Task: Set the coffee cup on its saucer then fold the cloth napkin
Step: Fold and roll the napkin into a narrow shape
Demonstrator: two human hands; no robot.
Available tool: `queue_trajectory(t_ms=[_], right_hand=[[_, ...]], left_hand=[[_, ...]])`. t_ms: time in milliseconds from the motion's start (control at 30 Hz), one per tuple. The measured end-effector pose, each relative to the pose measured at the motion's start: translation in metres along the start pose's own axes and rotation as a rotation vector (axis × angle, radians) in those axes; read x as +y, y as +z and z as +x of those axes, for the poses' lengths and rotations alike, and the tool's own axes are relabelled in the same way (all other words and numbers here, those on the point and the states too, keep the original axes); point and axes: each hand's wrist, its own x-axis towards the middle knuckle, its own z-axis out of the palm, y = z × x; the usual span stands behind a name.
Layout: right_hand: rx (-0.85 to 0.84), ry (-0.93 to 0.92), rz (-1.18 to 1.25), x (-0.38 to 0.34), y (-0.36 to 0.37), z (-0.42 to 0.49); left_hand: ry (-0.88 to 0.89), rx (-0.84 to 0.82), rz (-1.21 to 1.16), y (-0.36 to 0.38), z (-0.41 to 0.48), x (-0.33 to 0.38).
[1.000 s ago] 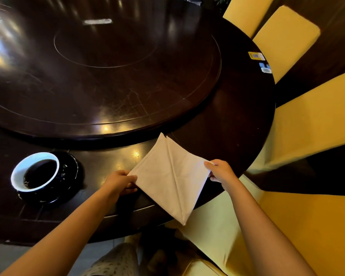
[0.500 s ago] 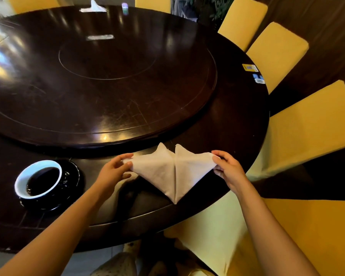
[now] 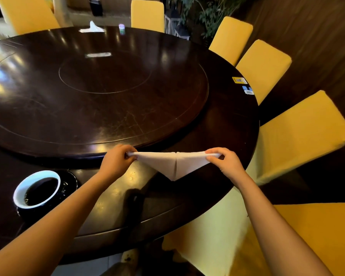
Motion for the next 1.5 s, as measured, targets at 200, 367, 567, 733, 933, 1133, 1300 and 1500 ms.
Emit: queue_trajectory(t_ms=[200,367,567,733,933,1133,1300,1500], right_hand=[[0.096,-0.053,0.236,-0.015,-0.005,-0.004],[0.035,0.012,0.304,0.013,0.015,-0.024],[-0.219,0.212,0.018,0.069,0.062,-0.062],[-0.095,0.267,-0.080,0.072,0.071,-0.060],[-0.064,0.201,-0.214,0.049,0.095,-0.031],[-0.036,0.136,-0.287,0.029,0.129,0.005],[0.045,0.153,-0.232,0.028,0.147,0.016],[0.097,0.094,-0.156,0.031,0.160,0.017]], left_hand=[[0.070,0.199,-0.188,-0.018,0.011,0.015],[0.099,0.181,-0.179,-0.005,-0.013,-0.010],[0.013,-0.168,-0.003,0.056,-0.081,-0.068],[-0.153,-0.169,-0.046,0.065,-0.092,-0.071],[-0.230,-0.194,-0.116,0.078,-0.043,-0.046],[-0.308,-0.241,-0.138,0.109,0.005,-0.021],[-0.377,-0.184,-0.204,0.119,0.008,-0.021],[-0.362,-0.120,-0.216,0.120,0.002,-0.021]])
